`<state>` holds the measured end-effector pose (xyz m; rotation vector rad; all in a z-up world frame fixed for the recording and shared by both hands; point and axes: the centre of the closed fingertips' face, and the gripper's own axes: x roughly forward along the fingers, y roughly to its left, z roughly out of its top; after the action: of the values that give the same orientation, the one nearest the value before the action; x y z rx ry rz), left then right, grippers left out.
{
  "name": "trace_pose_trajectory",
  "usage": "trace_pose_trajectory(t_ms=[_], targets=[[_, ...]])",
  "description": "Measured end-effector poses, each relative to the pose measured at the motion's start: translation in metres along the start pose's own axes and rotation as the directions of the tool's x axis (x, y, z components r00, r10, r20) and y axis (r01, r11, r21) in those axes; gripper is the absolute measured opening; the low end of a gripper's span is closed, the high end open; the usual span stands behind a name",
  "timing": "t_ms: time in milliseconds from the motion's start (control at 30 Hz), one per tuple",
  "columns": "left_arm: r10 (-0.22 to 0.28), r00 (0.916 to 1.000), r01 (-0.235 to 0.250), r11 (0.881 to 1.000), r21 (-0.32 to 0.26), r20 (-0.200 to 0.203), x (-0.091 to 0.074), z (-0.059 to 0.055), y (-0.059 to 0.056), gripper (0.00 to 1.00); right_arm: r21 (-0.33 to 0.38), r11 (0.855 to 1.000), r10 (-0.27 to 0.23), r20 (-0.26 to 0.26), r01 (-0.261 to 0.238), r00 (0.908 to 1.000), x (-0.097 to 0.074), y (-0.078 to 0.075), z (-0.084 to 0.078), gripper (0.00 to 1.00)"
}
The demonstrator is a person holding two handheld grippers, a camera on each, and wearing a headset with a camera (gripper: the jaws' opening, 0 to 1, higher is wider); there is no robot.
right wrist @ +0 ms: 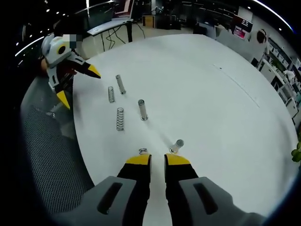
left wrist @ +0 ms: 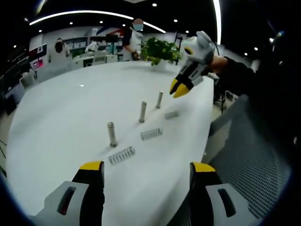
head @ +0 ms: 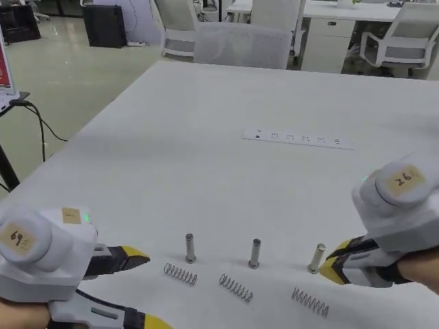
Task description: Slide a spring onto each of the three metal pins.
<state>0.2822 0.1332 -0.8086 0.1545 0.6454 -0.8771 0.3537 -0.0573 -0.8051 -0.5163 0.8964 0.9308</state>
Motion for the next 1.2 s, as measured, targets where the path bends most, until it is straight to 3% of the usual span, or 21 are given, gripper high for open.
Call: trace_pose_trajectory(t_ms=[467,867,1200], targets=[[0.0,1.0,0.0,1.0,-0.004,0.0,0.0,0.001,0.0,0.7,-0.078,0.991,0.099,-0.094,-0.107,0.9906,0.022,0.024,-0.011,0.15],[0.003,1.0,-0.003,1.0,-0.009,0.002,0.0,0.0,0.001,0.7,-0.157,0.978,0.106,-0.199,-0.139,0.9742,0.049,0.029,-0.013,0.14],[0.009,0.9999,-0.009,1.0,-0.012,0.007,-0.001,0.0,0.003,0.7,-0.198,0.968,0.096,-0.278,-0.155,0.9558,0.059,0.03,-0.021,0.13]])
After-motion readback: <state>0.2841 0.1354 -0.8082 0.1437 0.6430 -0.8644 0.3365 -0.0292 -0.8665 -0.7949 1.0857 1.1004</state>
